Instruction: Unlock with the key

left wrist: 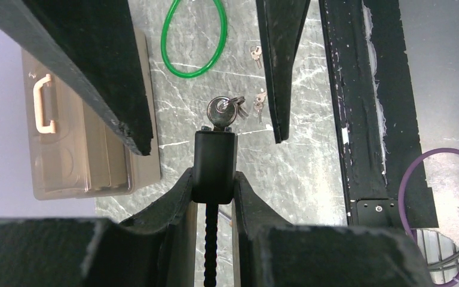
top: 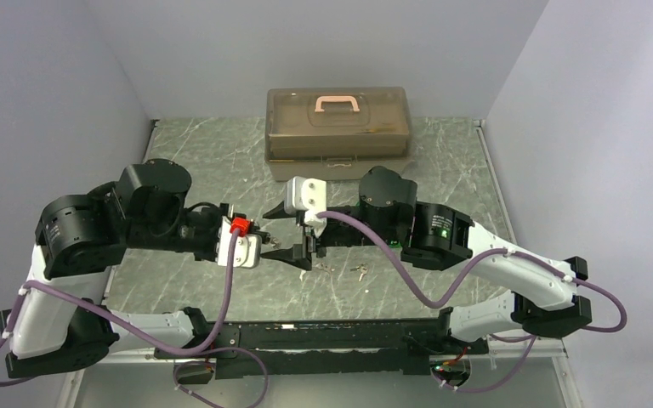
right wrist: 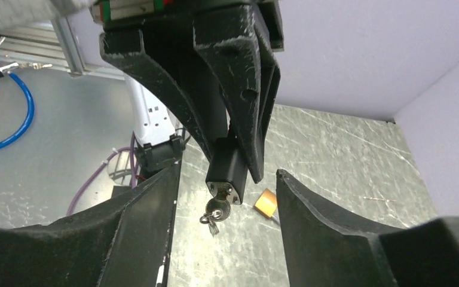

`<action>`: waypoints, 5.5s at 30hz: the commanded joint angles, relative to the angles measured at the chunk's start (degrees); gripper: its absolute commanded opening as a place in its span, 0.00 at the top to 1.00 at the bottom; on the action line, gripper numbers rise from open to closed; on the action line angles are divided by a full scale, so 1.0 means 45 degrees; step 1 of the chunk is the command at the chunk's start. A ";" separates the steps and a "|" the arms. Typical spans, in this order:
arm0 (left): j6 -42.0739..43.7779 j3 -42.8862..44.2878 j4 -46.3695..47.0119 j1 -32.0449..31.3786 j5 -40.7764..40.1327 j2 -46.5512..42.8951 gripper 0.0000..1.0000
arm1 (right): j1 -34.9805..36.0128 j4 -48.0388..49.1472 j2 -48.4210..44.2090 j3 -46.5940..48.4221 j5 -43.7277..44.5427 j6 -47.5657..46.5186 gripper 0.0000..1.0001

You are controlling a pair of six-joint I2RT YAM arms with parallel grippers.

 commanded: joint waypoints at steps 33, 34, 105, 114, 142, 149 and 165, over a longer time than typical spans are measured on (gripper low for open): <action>-0.0555 0.1263 -0.1042 0.0383 -0.0946 -0.0286 0.43 | 0.0414 0.0925 -0.0838 -0.1035 0.1625 -0.0036 1.00; -0.0555 0.1130 -0.0911 0.0392 -0.0965 -0.0366 0.47 | 0.0426 0.1070 -0.0869 -0.1099 0.1565 0.0039 1.00; 0.5218 -0.5876 0.7903 0.0246 -0.3237 -0.4928 0.53 | -0.3155 0.8462 -0.0052 -0.2512 -0.1464 0.7760 1.00; 0.5171 -0.6421 0.8836 0.0265 -0.4334 -0.5059 0.53 | -0.3156 0.8392 0.0178 -0.2238 -0.2055 0.7988 1.00; 0.5389 -0.5305 0.7525 0.0934 -0.3851 -0.5083 1.00 | -0.3521 0.2614 0.0238 -0.0833 -0.3116 0.6195 1.00; 0.5838 -0.5328 0.6588 0.1129 -0.3564 -0.5333 1.00 | -0.4327 0.0840 0.0008 -0.0296 -0.3892 0.5628 1.00; 0.5229 -0.4504 0.6019 0.1790 -0.2969 -0.5132 0.94 | -0.4814 0.1172 -0.0873 -0.1331 -0.4211 0.5881 1.00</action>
